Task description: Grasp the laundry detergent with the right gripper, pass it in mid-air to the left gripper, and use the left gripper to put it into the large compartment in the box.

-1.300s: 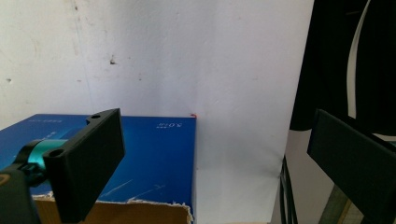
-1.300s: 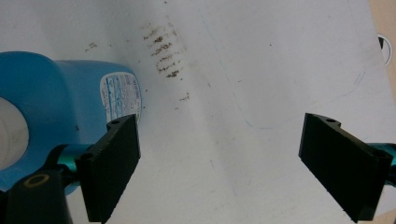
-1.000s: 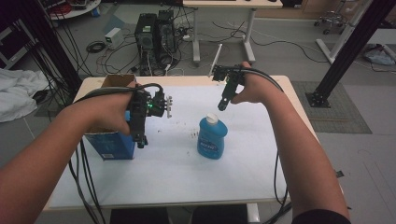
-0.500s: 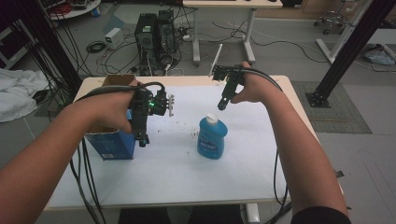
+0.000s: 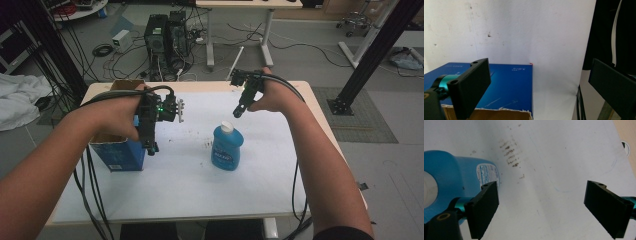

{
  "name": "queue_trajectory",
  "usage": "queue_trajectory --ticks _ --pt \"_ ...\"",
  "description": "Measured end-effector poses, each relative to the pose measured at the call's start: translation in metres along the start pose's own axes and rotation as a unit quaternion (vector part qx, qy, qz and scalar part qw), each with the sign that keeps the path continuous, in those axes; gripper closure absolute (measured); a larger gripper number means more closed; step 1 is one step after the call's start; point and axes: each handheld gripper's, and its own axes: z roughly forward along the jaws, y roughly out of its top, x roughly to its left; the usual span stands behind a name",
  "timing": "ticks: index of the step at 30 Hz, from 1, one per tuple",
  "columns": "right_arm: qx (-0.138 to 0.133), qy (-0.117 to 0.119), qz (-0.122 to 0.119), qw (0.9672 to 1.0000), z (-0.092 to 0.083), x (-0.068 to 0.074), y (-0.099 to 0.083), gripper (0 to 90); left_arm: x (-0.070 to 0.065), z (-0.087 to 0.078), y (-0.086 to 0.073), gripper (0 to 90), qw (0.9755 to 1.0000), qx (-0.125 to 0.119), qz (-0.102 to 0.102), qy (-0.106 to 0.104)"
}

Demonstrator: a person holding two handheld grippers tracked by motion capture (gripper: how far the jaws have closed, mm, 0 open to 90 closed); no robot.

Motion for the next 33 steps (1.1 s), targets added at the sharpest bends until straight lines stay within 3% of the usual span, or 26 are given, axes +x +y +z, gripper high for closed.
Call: queue_trajectory --ticks 7,8,9,13,18,19,30,33 --pt "-0.053 0.002 0.025 0.9983 0.000 0.000 -0.017 11.7 -0.002 0.001 -0.001 4.0 1.0000 -0.004 0.007 0.001" --pt "-0.073 0.002 0.038 0.9966 0.001 0.000 -0.024 11.7 -0.003 0.001 -0.001 4.0 1.0000 -0.006 0.005 0.003" --pt "-0.073 0.002 0.038 0.9966 0.001 0.000 -0.024 11.7 -0.003 0.001 -0.001 4.0 1.0000 -0.006 0.005 0.003" --pt "-0.115 0.006 0.058 0.9916 0.002 0.001 -0.040 11.7 -0.005 0.003 -0.002 4.1 1.0000 -0.008 0.005 0.002" --pt "-0.125 0.005 0.060 0.9903 0.002 0.002 -0.046 11.7 -0.007 0.004 -0.003 4.0 1.0000 -0.008 0.005 0.003" --pt "-0.149 0.007 0.066 0.9865 0.004 0.005 -0.058 11.7 -0.008 0.005 -0.004 4.0 0.9999 -0.010 0.004 0.003" --pt "-0.176 0.009 0.084 0.9807 0.011 0.007 -0.093 11.7 -0.009 0.008 -0.007 4.0 1.0000 -0.009 0.001 0.002" --pt "-0.177 0.009 0.084 0.9807 0.012 0.010 -0.102 11.7 -0.010 0.009 -0.007 4.0 1.0000 -0.006 0.005 0.000"
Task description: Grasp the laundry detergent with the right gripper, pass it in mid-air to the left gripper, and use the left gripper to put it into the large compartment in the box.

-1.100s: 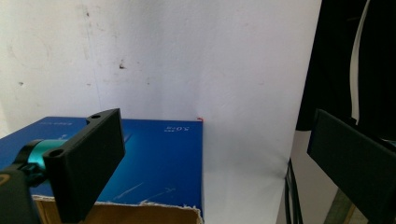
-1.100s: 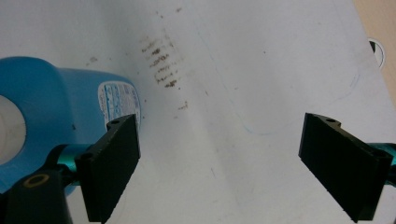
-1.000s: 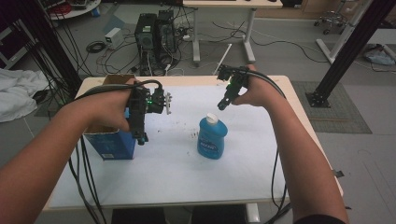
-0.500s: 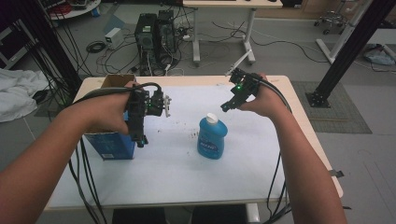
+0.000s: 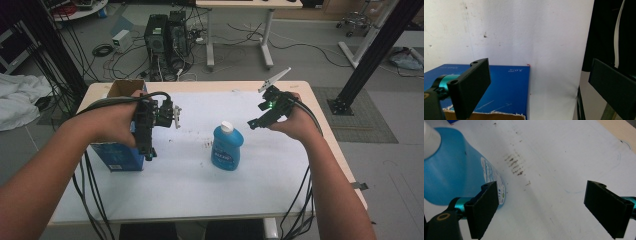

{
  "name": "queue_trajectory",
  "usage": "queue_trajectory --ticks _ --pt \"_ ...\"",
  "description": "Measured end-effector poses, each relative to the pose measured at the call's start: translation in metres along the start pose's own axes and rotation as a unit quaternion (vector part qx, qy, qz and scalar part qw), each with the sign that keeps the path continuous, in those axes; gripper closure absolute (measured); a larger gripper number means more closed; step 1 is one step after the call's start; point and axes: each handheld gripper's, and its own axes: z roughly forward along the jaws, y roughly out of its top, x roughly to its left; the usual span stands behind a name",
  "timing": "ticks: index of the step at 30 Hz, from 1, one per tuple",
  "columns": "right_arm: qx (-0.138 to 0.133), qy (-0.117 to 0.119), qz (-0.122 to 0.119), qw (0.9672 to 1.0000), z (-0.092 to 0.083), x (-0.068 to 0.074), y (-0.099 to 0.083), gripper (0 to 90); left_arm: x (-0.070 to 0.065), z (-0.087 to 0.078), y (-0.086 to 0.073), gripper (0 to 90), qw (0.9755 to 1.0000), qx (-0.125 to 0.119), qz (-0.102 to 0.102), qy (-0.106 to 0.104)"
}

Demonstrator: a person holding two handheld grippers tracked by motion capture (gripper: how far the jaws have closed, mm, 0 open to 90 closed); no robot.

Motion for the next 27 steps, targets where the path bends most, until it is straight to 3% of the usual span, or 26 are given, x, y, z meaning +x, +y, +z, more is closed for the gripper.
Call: queue_trajectory --ticks 18,27 --pt "0.002 0.008 -0.007 0.9999 -0.006 0.020 -0.059 11.7 0.001 0.002 -0.003 4.0 0.9999 0.004 -0.010 -0.001" --pt "-0.019 0.026 -0.007 0.9995 0.003 0.032 -0.084 11.7 -0.001 0.002 0.000 4.1 1.0000 0.005 -0.008 0.001"
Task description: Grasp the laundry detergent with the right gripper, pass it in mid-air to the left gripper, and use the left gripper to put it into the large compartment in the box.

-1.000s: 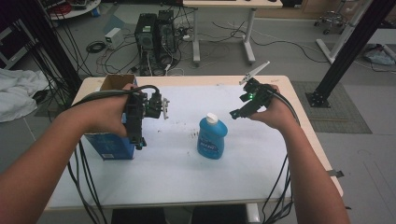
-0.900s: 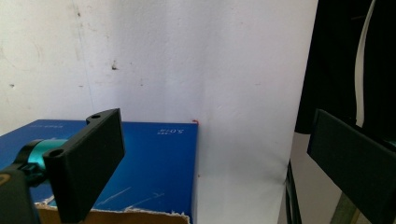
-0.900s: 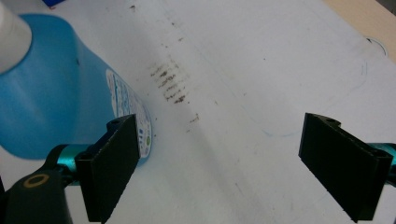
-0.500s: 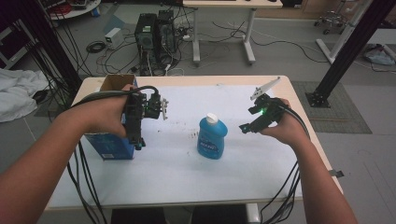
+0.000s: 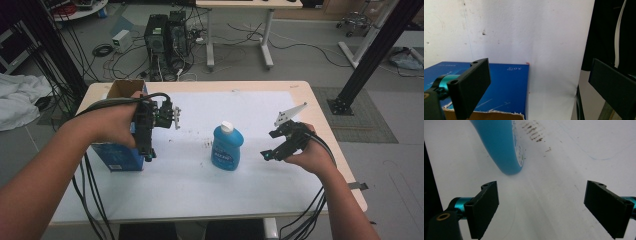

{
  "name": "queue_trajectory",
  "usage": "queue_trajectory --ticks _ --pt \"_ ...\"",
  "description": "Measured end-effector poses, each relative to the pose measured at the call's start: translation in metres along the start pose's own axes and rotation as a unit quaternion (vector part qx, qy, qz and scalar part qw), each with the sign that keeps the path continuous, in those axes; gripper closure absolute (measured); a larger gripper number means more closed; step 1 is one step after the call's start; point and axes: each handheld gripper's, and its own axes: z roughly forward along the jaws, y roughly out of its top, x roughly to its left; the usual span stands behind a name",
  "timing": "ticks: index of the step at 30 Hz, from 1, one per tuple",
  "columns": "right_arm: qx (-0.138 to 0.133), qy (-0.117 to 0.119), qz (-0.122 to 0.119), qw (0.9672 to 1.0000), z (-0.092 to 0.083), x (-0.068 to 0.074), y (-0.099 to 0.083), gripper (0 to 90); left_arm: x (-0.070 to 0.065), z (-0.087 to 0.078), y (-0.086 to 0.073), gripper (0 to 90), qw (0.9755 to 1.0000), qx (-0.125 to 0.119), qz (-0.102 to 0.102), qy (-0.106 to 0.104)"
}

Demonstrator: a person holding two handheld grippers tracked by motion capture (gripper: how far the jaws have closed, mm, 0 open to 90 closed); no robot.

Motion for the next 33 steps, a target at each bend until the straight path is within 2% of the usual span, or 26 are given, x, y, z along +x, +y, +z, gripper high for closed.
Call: queue_trajectory --ticks 3,5,14,33 --pt "-0.005 0.005 -0.002 1.0000 0.004 0.003 -0.003 11.7 0.000 -0.001 0.001 4.0 1.0000 0.000 0.000 0.001" --pt "-0.006 0.010 -0.005 0.9999 0.013 0.009 -0.005 11.7 -0.001 -0.001 0.001 4.0 1.0000 0.000 0.001 0.001" --pt "-0.011 0.023 -0.012 0.9996 0.031 0.018 -0.001 11.7 -0.003 -0.001 0.000 4.0 1.0000 0.002 0.002 0.003" --pt "-0.028 0.048 -0.035 0.9978 0.066 0.031 0.019 11.7 -0.004 0.001 -0.002 4.0 1.0000 0.001 0.001 0.005"
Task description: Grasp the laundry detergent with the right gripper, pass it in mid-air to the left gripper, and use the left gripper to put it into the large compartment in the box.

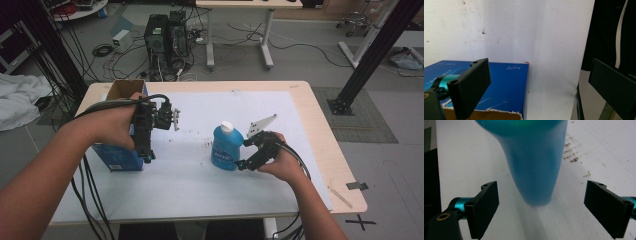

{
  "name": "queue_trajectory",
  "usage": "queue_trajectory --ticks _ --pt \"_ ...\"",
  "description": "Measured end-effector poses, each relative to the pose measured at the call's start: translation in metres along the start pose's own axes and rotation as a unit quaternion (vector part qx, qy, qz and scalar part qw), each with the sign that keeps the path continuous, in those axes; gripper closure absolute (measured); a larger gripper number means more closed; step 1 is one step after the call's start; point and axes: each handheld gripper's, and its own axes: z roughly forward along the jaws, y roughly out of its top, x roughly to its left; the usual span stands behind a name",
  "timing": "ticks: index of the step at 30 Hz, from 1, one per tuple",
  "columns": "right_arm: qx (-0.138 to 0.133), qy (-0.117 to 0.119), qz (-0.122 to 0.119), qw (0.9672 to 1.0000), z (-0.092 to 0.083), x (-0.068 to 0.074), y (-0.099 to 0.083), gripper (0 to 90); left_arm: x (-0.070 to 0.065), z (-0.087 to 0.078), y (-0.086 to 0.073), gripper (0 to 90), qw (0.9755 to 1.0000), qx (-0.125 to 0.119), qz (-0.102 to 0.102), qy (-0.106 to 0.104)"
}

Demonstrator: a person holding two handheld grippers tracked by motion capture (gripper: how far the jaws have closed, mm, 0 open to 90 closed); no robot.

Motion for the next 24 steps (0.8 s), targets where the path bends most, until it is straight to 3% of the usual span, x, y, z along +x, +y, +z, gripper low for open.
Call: queue_trajectory --ticks 24 --pt "-0.051 0.012 -0.010 0.9986 0.030 0.003 0.011 11.8 -0.001 -0.001 -0.010 4.1 0.9999 0.002 -0.013 0.000"
